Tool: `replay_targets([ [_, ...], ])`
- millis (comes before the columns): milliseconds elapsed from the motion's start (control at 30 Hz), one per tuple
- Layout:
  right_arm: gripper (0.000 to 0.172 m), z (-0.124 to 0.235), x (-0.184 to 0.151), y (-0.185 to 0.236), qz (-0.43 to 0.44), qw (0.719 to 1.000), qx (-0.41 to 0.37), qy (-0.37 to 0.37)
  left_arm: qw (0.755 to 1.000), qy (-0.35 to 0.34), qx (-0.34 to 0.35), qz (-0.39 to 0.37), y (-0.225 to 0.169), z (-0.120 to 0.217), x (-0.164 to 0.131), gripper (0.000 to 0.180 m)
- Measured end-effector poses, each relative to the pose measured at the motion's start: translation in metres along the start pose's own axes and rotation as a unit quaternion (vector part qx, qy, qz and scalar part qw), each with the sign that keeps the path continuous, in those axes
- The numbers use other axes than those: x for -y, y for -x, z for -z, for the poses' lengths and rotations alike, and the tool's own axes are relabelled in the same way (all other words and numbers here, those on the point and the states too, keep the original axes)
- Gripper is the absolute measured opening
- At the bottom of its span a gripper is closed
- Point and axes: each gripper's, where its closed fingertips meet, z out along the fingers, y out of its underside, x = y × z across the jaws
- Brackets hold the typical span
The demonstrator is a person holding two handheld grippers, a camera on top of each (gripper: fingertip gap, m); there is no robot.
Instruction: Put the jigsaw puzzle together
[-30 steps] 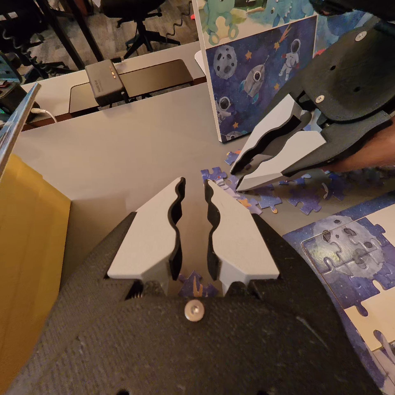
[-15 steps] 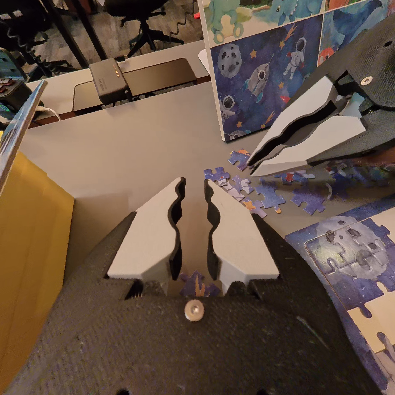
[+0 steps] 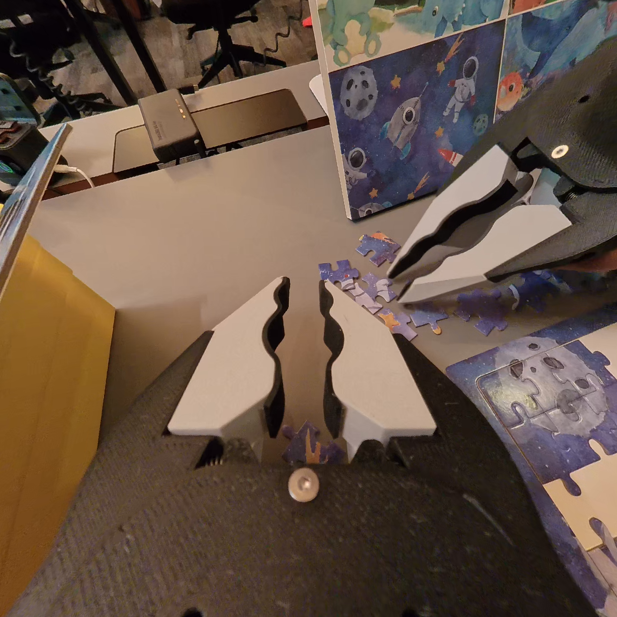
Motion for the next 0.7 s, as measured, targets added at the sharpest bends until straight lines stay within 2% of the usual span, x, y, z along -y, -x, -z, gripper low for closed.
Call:
replay_targets([
  [100,0.023,0.0,0.0057,-0.0071,0.007,1.0,-0.02,-0.01,1.0,0.001,0.0,0.0,0.0,-0.0002,-0.0003,0.016],
  [233,0.031,-0.0073,0.0007,-0.0071,-0.003,1.0,-0.009,0.005,1.0,0.0,0.0,0.0,0.0,-0.0001,-0.0003,0.016],
  [400,0.022,-0.0064,-0.0003,-0.0072,-0.001,1.0,-0.013,0.008,1.0,-0.001,-0.001,0.0,-0.0003,0.0001,0.0004,0.016],
  [700,0.021,-0.0019,-0.0026,-0.0011,0.001,1.0,-0.016,0.001,1.0,-0.002,0.001,-0.001,0.0001,0.0004,0.0007,0.016],
])
